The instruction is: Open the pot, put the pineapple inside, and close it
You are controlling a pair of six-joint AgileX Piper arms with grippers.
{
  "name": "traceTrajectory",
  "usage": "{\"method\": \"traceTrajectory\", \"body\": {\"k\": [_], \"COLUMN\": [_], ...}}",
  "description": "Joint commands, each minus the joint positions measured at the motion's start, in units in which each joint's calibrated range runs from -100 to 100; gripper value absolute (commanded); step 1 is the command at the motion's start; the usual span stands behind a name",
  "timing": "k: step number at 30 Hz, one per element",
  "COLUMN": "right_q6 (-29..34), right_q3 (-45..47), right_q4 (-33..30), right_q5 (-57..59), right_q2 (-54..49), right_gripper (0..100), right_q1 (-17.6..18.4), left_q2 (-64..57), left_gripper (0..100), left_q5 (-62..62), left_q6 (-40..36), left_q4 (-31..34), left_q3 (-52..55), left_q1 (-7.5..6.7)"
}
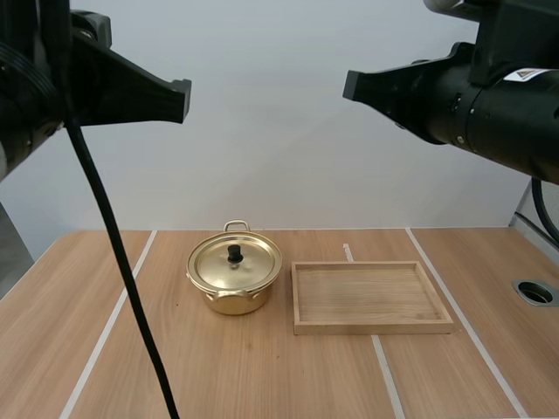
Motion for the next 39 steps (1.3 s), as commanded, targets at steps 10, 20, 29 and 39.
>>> {"method": "traceTrajectory", "body": {"k": [10, 20, 29, 39], "right_q6": [-0.65, -0.65, -0.94, -1.05], "right_q3": [9.94, 31.29, 44.3, 48.31], "right_q4": [-4.42, -16.81, -21.31, -31.36], "right_q5": [-0.86, -0.86, -5.0, -10.55], "right_q2": [-5.44, -18.55, -26.99, -27.09], "right_gripper": [0, 0, 0, 0], "right_q1": [-0.23, -0.23, -0.23, -0.15], "left_q2": [-4.55, -16.11, -19.37, -19.37], "left_gripper": [0, 0, 0, 0], "left_q5": [-19.57, -19.57, -15.6, -15.6], "left_q6": [-0.6, -0.6, -0.6, -0.6], "left_q4": [-0.1, -5.21, -5.11, -2.83], "left_q3": [19.92, 43.59, 53.87, 59.08], "left_q1": [-0.09, -0.09, -0.09, -0.09]}}
